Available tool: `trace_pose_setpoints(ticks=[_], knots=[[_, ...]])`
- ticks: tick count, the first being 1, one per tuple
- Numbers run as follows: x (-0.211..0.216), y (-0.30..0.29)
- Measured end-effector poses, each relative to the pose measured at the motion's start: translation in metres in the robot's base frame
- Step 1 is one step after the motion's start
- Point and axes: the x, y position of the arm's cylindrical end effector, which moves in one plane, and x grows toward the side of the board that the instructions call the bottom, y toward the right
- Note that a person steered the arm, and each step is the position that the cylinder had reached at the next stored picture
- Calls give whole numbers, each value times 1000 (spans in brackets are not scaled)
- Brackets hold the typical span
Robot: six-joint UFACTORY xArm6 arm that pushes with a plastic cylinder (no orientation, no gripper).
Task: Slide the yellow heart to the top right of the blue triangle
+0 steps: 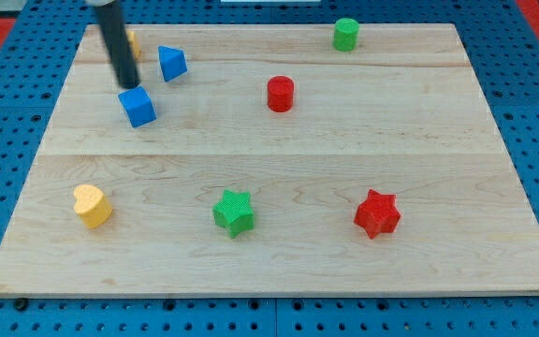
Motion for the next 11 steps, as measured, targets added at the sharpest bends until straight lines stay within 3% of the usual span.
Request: trace_pose_setpoints(ticks=[1,2,3,4,6,11], knots=[[46,-72],[150,-73],[219,-60],[228,-11],[203,20],[109,117]])
